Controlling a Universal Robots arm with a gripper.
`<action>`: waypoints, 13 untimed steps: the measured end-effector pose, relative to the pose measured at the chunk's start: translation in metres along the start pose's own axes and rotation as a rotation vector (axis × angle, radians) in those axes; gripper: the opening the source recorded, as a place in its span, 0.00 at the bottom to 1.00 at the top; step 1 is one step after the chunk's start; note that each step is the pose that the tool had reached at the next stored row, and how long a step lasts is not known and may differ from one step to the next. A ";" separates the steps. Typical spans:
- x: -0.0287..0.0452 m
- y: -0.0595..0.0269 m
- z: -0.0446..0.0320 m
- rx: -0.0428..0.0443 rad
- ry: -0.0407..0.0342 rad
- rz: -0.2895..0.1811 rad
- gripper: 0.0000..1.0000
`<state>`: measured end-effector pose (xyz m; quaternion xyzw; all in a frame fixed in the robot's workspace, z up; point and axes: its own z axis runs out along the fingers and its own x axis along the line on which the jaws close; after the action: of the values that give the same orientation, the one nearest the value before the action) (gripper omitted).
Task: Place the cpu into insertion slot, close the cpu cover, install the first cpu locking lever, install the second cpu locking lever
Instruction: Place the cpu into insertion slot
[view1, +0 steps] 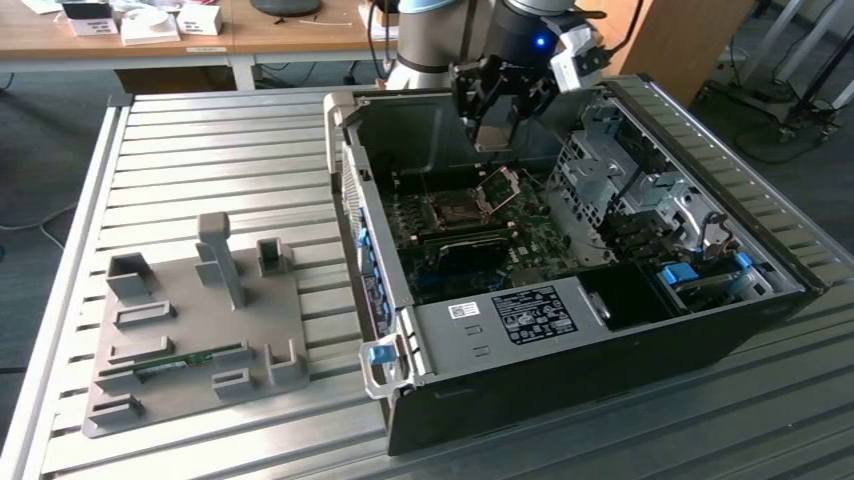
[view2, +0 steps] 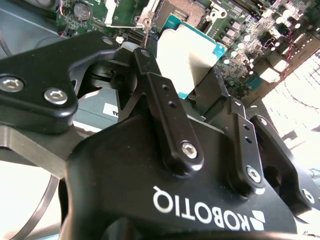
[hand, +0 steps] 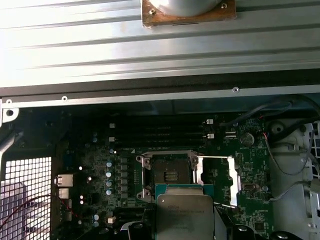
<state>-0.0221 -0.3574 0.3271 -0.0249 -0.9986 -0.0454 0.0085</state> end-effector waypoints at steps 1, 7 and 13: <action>0.0001 -0.0001 0.0009 0.0000 0.0000 0.000 0.54; 0.0002 -0.0003 0.0031 0.0001 0.0000 0.000 0.54; 0.0002 -0.0005 0.0048 -0.0003 -0.0001 0.000 0.54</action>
<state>-0.0223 -0.3574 0.3224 -0.0249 -0.9986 -0.0455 0.0085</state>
